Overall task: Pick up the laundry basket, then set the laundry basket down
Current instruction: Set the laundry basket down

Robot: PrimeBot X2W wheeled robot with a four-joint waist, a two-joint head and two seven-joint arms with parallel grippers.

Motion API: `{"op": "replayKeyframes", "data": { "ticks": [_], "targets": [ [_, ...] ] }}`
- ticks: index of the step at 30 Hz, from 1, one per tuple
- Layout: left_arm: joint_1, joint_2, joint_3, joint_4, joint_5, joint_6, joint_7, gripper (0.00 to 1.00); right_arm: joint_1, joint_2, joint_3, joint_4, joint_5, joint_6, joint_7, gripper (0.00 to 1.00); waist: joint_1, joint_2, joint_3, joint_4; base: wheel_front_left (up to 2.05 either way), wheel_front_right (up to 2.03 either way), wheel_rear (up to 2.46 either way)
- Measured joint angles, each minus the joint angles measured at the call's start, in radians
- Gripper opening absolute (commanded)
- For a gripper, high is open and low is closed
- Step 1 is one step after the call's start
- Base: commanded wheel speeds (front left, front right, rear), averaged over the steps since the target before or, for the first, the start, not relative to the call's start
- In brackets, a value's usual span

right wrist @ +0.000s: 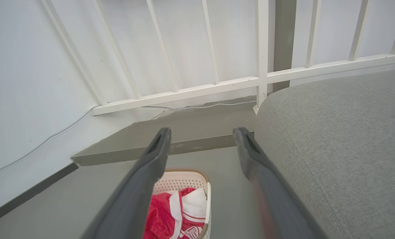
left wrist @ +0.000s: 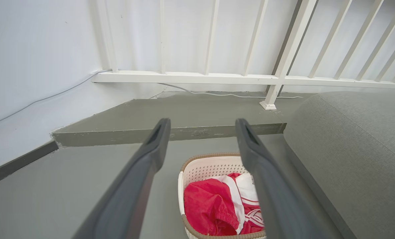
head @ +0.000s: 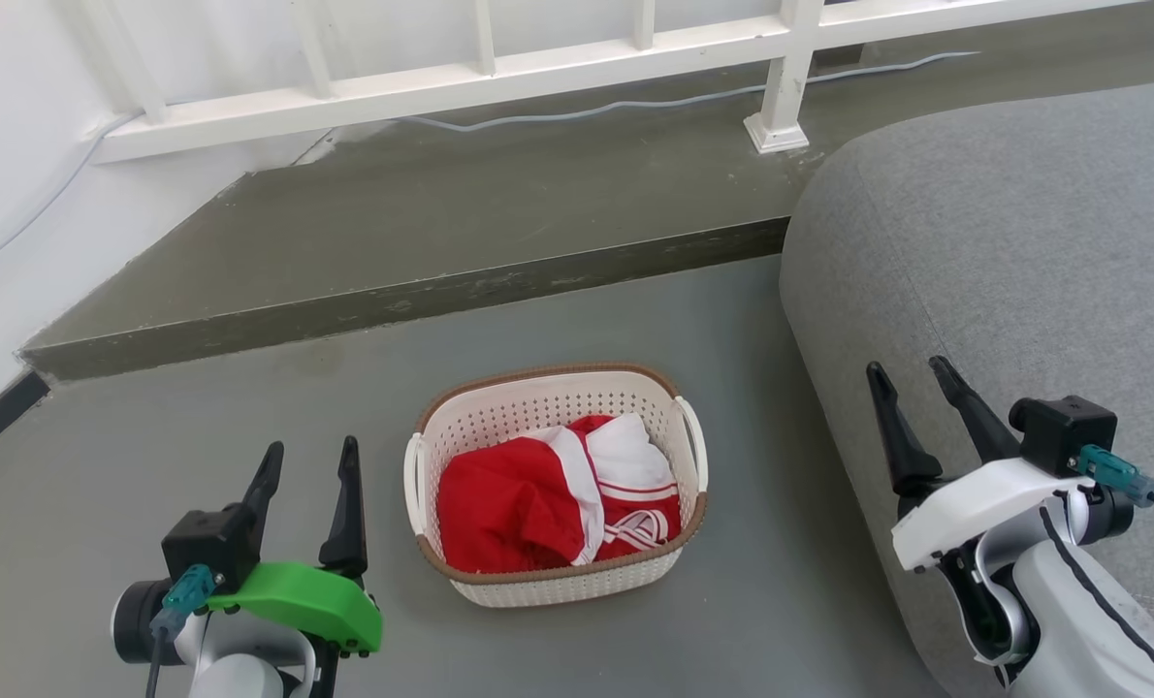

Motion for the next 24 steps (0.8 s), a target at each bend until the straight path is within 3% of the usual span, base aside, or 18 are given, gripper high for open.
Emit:
{"op": "replayKeyframes", "data": {
  "ticks": [24],
  "targets": [
    [0.034,-0.014,0.018,-0.023,0.026,-0.009,0.0,1.0,0.035,0.019,-0.031,-0.007,-0.026,0.02,0.0,1.0,0.0001,0.0,-0.007,-0.005,0.0,0.0,0.0]
  ]
}}
